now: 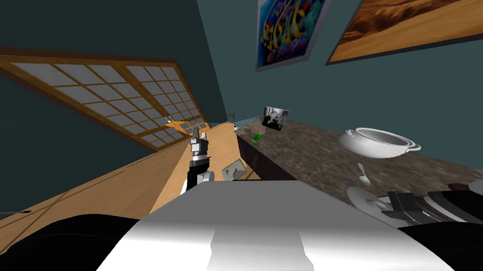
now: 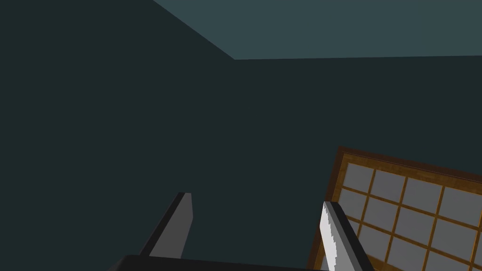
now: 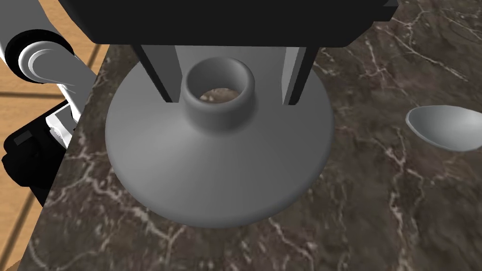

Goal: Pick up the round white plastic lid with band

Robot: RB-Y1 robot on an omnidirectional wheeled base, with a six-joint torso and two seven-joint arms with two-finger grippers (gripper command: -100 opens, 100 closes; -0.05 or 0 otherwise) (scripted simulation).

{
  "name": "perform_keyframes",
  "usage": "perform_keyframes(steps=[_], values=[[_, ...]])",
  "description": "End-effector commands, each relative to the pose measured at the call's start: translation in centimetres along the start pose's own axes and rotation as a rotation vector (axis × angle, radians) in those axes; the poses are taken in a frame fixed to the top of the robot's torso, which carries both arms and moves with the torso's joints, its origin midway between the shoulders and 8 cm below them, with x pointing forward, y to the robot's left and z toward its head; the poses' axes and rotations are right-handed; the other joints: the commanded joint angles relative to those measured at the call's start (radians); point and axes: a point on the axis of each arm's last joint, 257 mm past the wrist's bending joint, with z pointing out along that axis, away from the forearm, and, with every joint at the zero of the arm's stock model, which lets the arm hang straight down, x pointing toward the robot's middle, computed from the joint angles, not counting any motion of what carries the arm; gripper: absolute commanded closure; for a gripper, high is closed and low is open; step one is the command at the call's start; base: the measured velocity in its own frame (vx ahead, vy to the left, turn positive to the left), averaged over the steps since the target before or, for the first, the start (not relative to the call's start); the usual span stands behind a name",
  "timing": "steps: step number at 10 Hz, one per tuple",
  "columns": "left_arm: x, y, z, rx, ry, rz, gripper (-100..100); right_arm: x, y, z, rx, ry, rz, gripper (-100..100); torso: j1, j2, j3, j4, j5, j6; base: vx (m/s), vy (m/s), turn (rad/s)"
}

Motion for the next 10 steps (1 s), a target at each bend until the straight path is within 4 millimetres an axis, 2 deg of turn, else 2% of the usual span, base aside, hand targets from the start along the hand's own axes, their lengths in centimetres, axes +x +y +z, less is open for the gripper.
perform_keyframes(steps=[1,4,5,6,8,9,10], values=[[0.0,0.0,0.0,0.0,0.0,0.0,0,0.0,0.0,0.0,0.0,0.0,0.0,100,0.0,0.0,0.0,0.0,0.0,0.0,0.0,0.0,0.0],[0.0,0.0,0.0,0.0,0.0,0.0,0,0.0,-0.1,0.0,0.002,0.0,0.0,100,0.0,0.0,0.0,0.0,0.0,0.0,0.0,0.0,0.0],[0.0,0.0,0.0,0.0,0.0,0.0,0,0.0,-0.1,0.0,0.002,0.0,0.0,0,0.0,0.0,0.0,0.0,0.0,0.0,0.0,0.0,0.0],[0.0,0.0,0.0,0.0,0.0,0.0,0,-0.6,-0.6,-0.8,0.003,0.0,-0.006,100,0.0,0.0,0.0,0.0,0.0,0.0,-0.007,0.008,-0.056],[0.0,0.0,0.0,0.0,0.0,0.0,0,-1.4,-1.3,-1.8,0.002,0.003,-0.017,100,0.002,0.001,0.0,0.0,0.001,0.001,-0.012,0.012,-0.065],[0.0,0.0,0.0,0.0,0.0,0.0,0,-1.2,-1.1,-1.6,0.003,0.002,-0.014,100,0.003,0.001,0.0,0.0,0.001,0.001,-0.005,0.004,-0.012],[0.0,0.0,0.0,0.0,0.0,0.0,0,-1.2,-1.1,-1.6,0.002,0.002,-0.014,0,0.002,0.001,0.0,0.0,0.001,0.001,0.0,0.0,0.0]])
